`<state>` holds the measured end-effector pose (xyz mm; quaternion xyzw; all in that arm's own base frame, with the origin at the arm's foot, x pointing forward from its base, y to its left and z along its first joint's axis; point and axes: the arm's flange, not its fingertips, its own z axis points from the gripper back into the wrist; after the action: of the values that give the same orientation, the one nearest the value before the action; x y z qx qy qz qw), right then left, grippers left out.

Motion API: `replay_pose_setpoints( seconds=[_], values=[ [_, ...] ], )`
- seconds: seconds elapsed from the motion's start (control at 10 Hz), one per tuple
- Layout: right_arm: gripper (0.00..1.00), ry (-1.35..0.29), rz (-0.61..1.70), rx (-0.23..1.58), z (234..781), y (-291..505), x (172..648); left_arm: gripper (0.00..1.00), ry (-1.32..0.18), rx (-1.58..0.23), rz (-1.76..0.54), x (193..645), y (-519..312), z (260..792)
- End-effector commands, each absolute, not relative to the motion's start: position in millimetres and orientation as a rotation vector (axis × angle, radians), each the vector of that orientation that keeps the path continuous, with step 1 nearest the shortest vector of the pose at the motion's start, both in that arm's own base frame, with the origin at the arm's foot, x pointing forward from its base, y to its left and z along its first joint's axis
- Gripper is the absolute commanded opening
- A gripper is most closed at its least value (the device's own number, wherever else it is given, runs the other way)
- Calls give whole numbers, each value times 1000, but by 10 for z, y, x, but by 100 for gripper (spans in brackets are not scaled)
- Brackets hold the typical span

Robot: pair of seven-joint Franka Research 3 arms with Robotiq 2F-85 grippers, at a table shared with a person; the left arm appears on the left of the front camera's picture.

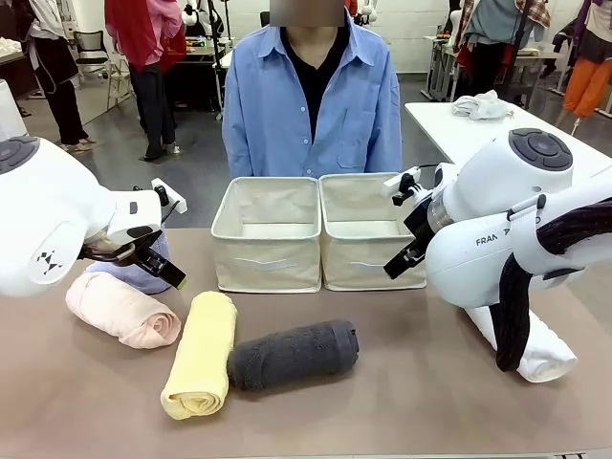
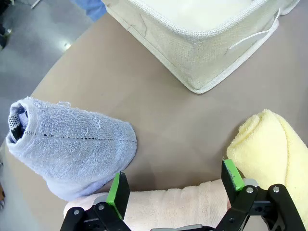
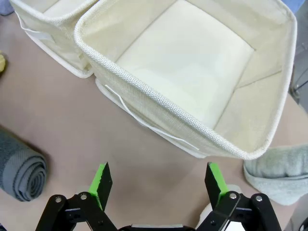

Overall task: Sort the towels based on their folding style.
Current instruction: Pick up one triangle-folded towel and place it in the left Fabric basket.

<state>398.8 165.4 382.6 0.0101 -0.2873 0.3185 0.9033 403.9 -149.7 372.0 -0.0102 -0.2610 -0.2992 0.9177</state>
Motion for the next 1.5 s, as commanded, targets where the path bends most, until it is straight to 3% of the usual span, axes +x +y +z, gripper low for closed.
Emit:
replay_pose_setpoints(
  seconds=[0.0,0.2,0.7,1.0,1.2,1.4],
  values=[
    [100,-598,658,21,3841,1655,3993,100,-537,-21,-616,4038,-1497,3720],
    [100,-594,658,21,3826,1654,3988,100,-537,-21,-615,4039,-1497,3720],
    [100,-534,620,-78,5516,1647,3774,100,-305,71,-684,4063,-1554,5406],
    [100,-607,600,-155,6475,1732,3360,100,-370,105,-681,3835,-1576,6337],
    [100,-618,592,-193,6630,1732,3200,100,-429,140,-682,3631,-1598,6576],
    [100,-618,630,-129,6659,1708,3222,100,-374,71,-673,3747,-1597,6504]
  ],
)
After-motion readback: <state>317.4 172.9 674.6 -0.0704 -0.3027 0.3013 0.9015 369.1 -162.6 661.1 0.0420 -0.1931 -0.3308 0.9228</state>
